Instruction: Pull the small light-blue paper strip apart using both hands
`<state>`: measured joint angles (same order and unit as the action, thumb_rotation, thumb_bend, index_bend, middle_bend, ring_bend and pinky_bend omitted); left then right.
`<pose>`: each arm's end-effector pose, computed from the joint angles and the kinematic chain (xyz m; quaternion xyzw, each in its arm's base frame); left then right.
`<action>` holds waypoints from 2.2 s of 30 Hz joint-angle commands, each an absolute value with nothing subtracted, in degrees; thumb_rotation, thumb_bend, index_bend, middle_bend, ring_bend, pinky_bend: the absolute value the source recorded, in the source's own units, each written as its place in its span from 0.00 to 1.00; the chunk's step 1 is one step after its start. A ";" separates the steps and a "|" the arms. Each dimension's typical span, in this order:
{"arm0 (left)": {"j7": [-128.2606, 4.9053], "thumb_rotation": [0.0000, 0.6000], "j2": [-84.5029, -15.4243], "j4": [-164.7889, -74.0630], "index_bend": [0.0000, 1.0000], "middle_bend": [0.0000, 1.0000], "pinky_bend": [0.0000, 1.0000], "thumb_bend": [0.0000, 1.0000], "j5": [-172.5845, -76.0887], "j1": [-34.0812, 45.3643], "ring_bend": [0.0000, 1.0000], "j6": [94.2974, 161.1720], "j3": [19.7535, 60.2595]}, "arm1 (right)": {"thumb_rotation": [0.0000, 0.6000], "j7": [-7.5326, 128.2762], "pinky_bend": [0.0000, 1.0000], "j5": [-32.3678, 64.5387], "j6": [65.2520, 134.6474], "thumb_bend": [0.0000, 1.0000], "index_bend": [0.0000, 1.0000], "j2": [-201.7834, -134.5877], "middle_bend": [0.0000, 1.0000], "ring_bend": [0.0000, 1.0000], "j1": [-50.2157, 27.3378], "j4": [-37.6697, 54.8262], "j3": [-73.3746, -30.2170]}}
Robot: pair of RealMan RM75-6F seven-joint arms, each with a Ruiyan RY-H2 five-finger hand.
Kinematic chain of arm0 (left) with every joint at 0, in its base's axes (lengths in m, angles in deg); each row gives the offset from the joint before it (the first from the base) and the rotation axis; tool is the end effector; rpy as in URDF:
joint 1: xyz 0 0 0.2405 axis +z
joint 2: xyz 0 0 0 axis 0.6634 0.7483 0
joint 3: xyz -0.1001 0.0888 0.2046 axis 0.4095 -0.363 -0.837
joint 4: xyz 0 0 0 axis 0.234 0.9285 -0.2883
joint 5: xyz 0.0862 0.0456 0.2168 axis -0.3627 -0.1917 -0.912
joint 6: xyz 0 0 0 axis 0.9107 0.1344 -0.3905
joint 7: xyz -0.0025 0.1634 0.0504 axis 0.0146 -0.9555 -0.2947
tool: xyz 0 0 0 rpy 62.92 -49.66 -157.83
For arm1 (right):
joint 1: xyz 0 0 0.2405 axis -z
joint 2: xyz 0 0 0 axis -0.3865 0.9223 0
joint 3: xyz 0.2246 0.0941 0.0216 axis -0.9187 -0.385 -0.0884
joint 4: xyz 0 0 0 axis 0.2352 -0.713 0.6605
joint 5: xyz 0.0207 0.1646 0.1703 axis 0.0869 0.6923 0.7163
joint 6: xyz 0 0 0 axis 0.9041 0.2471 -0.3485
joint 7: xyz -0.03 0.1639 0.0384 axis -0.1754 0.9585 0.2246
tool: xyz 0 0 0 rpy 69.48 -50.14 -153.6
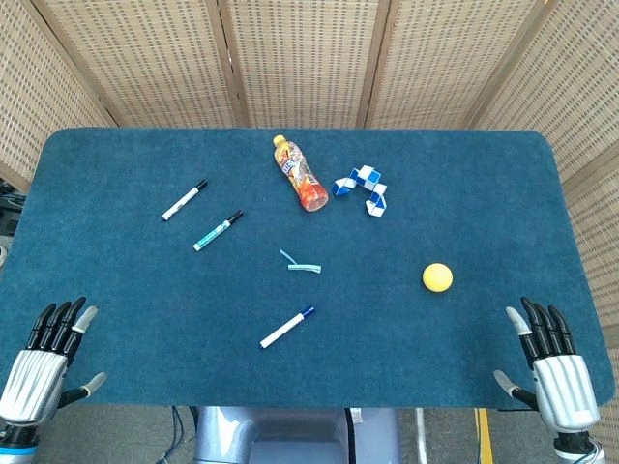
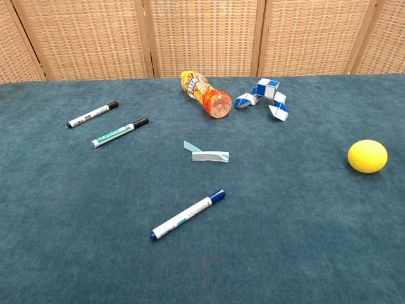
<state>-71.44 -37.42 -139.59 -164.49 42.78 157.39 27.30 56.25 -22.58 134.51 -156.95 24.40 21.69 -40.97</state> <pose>-0.2705 0.1436 0.0838 -0.6463 -0.3371 -0.4097 0.5484 -0.2807 -0.1556 0.1038 0.6062 -0.3190 0.4638 0.5618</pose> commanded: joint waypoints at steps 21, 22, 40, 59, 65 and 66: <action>-72.32 1.00 -38.25 -139.56 0.00 0.00 0.00 0.00 -162.95 42.17 0.00 156.16 28.47 | 1.00 47.84 0.00 -19.31 117.34 0.00 0.05 -152.99 0.00 0.00 13.25 33.86 -46.00; -72.65 1.00 -38.41 -139.60 0.00 0.00 0.00 0.00 -162.76 42.08 0.00 155.95 28.60 | 1.00 46.99 0.00 -17.65 114.21 0.00 0.07 -152.16 0.00 0.00 11.30 36.25 -47.19; -76.85 1.00 -40.63 -139.95 0.00 0.00 0.00 0.00 -155.29 39.83 0.00 150.15 31.85 | 1.00 13.62 0.00 34.73 97.94 0.14 0.36 -169.84 0.00 0.00 -19.24 41.91 -64.31; -78.19 1.00 -41.40 -139.37 0.00 0.00 0.00 0.00 -148.79 37.05 0.00 144.90 33.71 | 1.00 6.47 0.00 41.23 103.12 0.26 0.41 -190.60 0.00 0.00 -33.77 17.02 -62.84; -78.02 1.00 -41.50 -139.13 0.00 0.00 0.00 0.00 -148.15 36.87 0.00 144.82 33.61 | 1.00 7.31 0.00 42.76 101.21 0.26 0.44 -194.15 0.00 0.00 -35.20 10.10 -62.59; -77.93 1.00 -41.46 -139.13 0.00 0.00 0.00 0.00 -148.03 36.86 0.00 144.85 33.64 | 1.00 7.48 0.00 42.96 100.87 0.26 0.44 -194.59 0.00 0.00 -35.31 9.23 -62.51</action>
<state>-77.96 -41.47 -139.13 -148.06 36.87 144.83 33.63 7.15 42.32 101.67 -193.47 -34.74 10.72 -62.69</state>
